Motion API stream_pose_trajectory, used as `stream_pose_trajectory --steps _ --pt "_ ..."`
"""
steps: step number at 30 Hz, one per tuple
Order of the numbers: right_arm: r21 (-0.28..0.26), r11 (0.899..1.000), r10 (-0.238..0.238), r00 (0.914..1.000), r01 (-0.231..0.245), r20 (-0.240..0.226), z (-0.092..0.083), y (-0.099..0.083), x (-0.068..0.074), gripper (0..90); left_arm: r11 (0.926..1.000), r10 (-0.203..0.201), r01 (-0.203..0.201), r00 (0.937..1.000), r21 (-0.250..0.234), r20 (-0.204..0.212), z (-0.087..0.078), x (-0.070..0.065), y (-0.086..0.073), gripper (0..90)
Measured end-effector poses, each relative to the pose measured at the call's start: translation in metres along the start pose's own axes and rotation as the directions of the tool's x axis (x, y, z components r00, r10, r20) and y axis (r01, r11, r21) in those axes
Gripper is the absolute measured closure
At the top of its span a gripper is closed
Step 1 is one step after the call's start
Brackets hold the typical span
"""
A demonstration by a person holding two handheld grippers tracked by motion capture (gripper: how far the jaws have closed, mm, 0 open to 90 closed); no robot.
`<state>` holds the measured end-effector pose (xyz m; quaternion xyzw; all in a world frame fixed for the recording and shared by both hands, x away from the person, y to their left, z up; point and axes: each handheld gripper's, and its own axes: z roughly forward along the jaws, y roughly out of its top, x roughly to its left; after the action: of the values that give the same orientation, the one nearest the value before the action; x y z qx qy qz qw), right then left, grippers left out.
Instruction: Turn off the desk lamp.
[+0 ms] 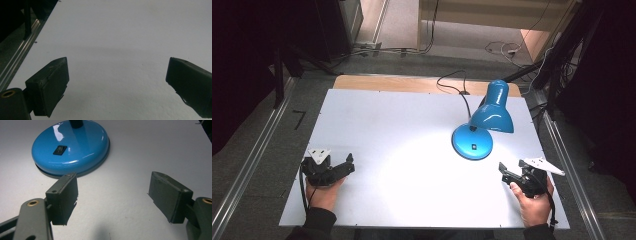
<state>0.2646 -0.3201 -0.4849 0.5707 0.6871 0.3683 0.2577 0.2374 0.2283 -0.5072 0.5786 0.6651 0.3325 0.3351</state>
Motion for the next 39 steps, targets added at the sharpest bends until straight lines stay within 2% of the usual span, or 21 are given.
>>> stream_pose_trajectory --steps 39 --pt "-0.005 0.999 -0.043 0.9988 0.043 -0.022 0.028 0.015 0.034 27.4 1.0 -0.006 0.006 1.0 -0.003 0.008 0.0 0.001 0.0 5.6"
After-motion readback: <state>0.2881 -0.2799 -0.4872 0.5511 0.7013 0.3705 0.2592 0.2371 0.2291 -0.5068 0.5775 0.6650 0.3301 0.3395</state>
